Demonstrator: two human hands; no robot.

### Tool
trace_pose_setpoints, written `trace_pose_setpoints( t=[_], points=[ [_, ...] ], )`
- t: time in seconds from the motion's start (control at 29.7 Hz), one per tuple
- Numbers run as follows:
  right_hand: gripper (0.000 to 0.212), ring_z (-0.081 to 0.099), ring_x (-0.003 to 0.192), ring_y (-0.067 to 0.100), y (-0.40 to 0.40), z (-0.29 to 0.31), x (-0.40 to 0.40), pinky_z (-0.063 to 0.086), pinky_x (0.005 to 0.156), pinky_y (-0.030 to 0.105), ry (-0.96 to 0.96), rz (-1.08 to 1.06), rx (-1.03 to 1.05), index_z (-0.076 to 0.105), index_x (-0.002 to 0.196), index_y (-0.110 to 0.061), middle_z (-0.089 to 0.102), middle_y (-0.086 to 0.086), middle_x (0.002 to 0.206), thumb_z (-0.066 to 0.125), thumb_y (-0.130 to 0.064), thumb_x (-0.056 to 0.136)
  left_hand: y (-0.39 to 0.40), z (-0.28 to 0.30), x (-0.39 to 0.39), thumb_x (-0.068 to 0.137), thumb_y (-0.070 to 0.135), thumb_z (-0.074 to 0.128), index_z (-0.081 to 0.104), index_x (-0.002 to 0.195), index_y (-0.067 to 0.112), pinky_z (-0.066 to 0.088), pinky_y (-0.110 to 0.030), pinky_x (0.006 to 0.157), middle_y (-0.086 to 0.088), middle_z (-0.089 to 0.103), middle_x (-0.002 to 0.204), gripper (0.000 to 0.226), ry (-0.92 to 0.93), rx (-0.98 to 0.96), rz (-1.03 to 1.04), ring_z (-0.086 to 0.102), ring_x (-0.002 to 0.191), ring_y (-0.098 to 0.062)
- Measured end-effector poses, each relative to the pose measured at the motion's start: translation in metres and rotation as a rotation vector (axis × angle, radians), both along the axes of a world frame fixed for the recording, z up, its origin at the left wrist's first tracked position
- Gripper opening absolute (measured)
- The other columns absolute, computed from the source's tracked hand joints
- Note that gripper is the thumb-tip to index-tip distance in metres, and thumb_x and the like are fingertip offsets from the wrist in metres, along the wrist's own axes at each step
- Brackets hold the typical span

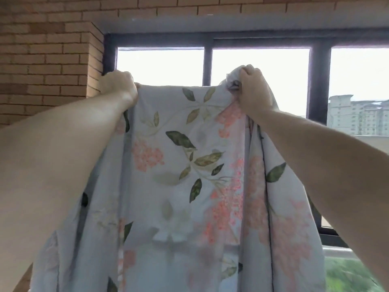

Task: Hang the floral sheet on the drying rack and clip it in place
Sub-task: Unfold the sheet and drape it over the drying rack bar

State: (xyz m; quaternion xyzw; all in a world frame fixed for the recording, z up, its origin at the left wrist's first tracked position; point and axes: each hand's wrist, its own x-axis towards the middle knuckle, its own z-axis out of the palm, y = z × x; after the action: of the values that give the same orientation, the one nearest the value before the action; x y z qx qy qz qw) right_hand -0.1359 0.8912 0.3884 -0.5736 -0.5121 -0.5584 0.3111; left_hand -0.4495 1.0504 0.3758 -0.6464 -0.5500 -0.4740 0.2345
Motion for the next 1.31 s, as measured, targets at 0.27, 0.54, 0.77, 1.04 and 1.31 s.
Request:
trace_pose_setpoints(
  t=[0.27,0.54,0.77,1.04,1.31],
  points=[
    [0.039,0.047,0.121,0.033,0.034,0.004,0.048,0.048,0.098,0.040,-0.046,-0.046,-0.039,0.063,0.123,-0.008,0.055,0.009,0.132,0.048,0.005,0.089,0.025,0.046,0.051,0.104,0.041,0.053,0.064,0.128,0.004,0.049,-0.037,0.084,-0.016,0.066,0.131,0.045,-0.440,-0.151,-0.276,0.063,0.121,-0.036],
    [0.033,0.055,0.118,0.026,0.110,-0.130,0.074,0.046,0.105,0.038,0.114,-0.117,-0.602,0.067,0.106,-0.019,0.063,-0.001,0.118,0.052,0.002,0.085,0.092,-0.078,0.088,0.101,0.021,0.051,0.067,0.123,0.009,0.049,-0.035,0.079,-0.011,0.065,0.120,0.030,0.048,-0.339,-0.085,0.066,0.110,-0.032],
    [0.025,0.063,0.100,0.019,0.123,-0.258,0.065,0.052,0.086,0.029,0.262,-0.132,-1.365,0.071,0.087,-0.037,0.067,-0.011,0.102,0.062,-0.014,0.088,0.113,-0.190,0.097,0.088,0.011,0.069,0.058,0.102,0.008,0.054,-0.036,0.071,-0.007,0.063,0.097,0.017,0.435,-0.802,-0.069,0.067,0.098,-0.027],
    [0.034,0.060,0.111,0.021,0.121,-0.284,0.059,0.047,0.105,0.036,0.438,-0.392,-1.530,0.068,0.116,-0.015,0.064,0.002,0.122,0.053,-0.041,0.100,0.116,-0.235,0.075,0.107,0.049,0.043,0.065,0.090,0.009,0.049,-0.031,0.071,-0.008,0.065,0.091,0.049,0.500,-0.994,-0.141,0.061,0.077,-0.022],
    [0.039,0.062,0.099,0.023,0.102,-0.289,0.044,0.048,0.074,0.027,0.700,-0.276,-1.386,0.070,0.120,-0.011,0.067,0.002,0.113,0.068,-0.040,0.093,0.076,-0.255,0.058,0.112,0.047,0.029,0.049,0.150,0.009,0.042,-0.032,0.096,-0.011,0.050,0.150,0.057,0.466,-1.152,-0.188,0.054,0.126,-0.026]
  ],
)
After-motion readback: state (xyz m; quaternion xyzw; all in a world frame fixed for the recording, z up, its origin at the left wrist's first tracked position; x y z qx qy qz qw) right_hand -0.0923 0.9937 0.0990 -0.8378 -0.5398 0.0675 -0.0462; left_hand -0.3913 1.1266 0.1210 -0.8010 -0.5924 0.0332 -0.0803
